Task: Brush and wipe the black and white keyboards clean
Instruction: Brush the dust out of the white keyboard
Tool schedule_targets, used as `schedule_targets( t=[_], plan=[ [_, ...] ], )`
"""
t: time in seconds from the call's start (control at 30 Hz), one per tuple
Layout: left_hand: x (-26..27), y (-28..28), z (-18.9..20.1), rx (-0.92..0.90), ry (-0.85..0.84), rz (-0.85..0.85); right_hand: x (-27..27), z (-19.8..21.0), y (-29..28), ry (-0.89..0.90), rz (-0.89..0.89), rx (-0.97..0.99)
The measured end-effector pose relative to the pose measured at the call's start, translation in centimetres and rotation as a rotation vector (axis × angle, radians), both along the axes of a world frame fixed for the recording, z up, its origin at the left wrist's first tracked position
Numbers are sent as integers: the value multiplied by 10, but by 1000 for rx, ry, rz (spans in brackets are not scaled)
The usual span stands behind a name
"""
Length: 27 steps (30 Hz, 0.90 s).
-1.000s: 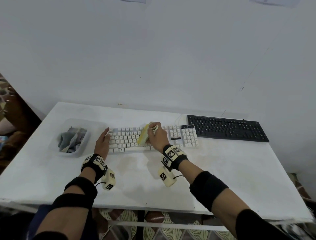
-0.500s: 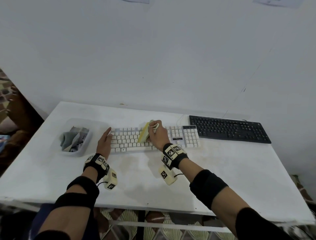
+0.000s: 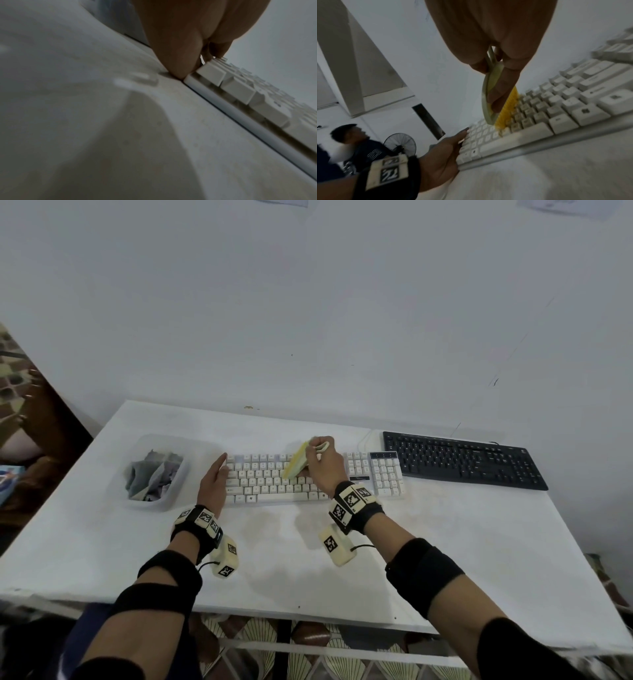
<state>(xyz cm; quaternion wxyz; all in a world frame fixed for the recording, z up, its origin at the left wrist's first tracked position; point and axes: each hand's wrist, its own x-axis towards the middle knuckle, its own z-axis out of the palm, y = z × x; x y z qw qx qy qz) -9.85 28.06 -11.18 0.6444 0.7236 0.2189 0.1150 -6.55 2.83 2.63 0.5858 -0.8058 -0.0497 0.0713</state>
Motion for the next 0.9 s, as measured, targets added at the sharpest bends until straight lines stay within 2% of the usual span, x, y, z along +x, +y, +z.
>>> schedule_targets(
  t=[0.1, 0.23, 0.37, 0.47, 0.53, 0.6, 0.67, 0.8, 0.9],
  plan=[
    [2, 2, -5, 7, 3, -2, -10, -11, 8, 27, 108, -92],
    [2, 3, -5, 10, -4, -1, -4, -4, 4, 176, 138, 6],
    [1, 0, -3, -20, -17, -1, 4, 5, 0, 15, 38, 11],
    [2, 2, -5, -22, -15, -2, -4, -5, 9, -22, 70, -55],
    [2, 3, -6, -12, -11, -4, -11, -11, 14, 24, 138, -84],
    [2, 3, -7, -12, -9, 1, -12, -8, 14, 141, 169, -11],
    [2, 3, -6, -5, -11, -2, -9, 0, 11, 185, 138, 42],
    [1, 1, -4, 10, -13, 3, 1, 7, 6, -15, 22, 4],
    [1, 2, -3, 11, -15, 1, -5, -4, 16, -91, 22, -58]
  ],
)
